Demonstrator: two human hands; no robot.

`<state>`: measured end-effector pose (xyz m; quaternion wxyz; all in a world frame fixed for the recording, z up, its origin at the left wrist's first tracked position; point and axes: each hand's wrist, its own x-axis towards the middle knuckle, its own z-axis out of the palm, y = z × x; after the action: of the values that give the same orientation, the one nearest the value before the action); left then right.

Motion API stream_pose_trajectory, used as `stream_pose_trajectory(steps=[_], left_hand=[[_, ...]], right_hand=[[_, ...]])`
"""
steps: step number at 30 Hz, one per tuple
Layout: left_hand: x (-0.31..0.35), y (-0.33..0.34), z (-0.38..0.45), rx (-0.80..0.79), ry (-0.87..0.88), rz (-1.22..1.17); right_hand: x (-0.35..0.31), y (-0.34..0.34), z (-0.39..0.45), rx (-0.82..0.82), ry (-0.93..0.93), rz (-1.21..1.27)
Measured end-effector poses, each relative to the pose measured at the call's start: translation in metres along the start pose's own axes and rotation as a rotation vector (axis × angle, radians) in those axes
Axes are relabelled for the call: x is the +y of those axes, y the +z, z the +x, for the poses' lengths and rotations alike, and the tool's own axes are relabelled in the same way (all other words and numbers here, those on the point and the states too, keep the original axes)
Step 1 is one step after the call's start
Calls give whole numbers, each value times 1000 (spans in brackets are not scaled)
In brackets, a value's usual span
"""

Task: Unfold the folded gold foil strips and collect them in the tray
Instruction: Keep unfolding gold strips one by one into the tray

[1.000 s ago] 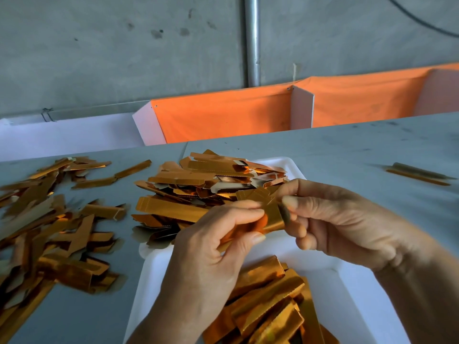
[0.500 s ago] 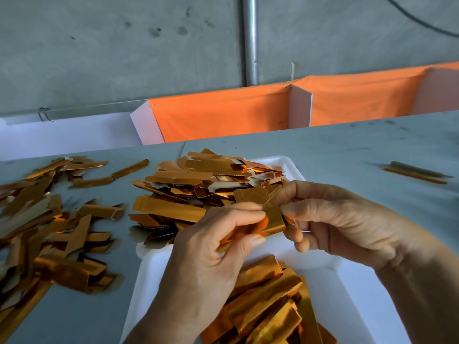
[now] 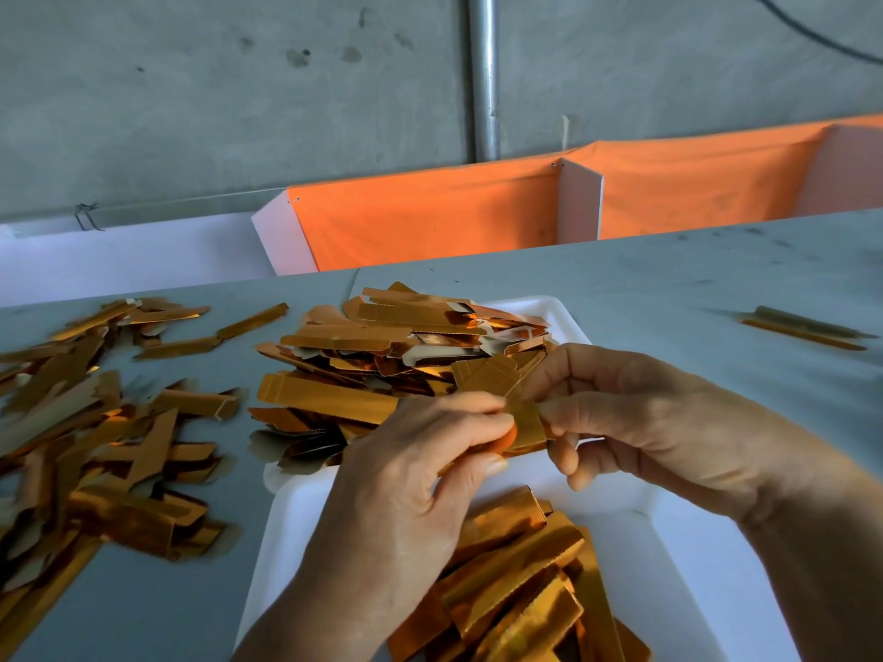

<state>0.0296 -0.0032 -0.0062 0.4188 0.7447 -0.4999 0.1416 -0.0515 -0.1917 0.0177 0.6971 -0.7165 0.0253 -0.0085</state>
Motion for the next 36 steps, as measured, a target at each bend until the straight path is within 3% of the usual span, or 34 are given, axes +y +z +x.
stream_pose_trajectory(steps=[12, 20, 27, 32, 36], left_hand=[[2, -4, -1, 2, -73, -193], [1, -5, 0, -79, -175, -399], [6, -2, -1, -82, -217, -342], [9, 1, 0, -47, -57, -96], [11, 5, 1, 24, 13, -29]], right_hand=[[4, -2, 4, -88, -37, 282], [13, 2, 11, -176, -18, 441], [5, 0, 4, -158, 95, 345], [3, 1, 2, -258, 222, 342], [4, -2, 3, -182, 182, 299]])
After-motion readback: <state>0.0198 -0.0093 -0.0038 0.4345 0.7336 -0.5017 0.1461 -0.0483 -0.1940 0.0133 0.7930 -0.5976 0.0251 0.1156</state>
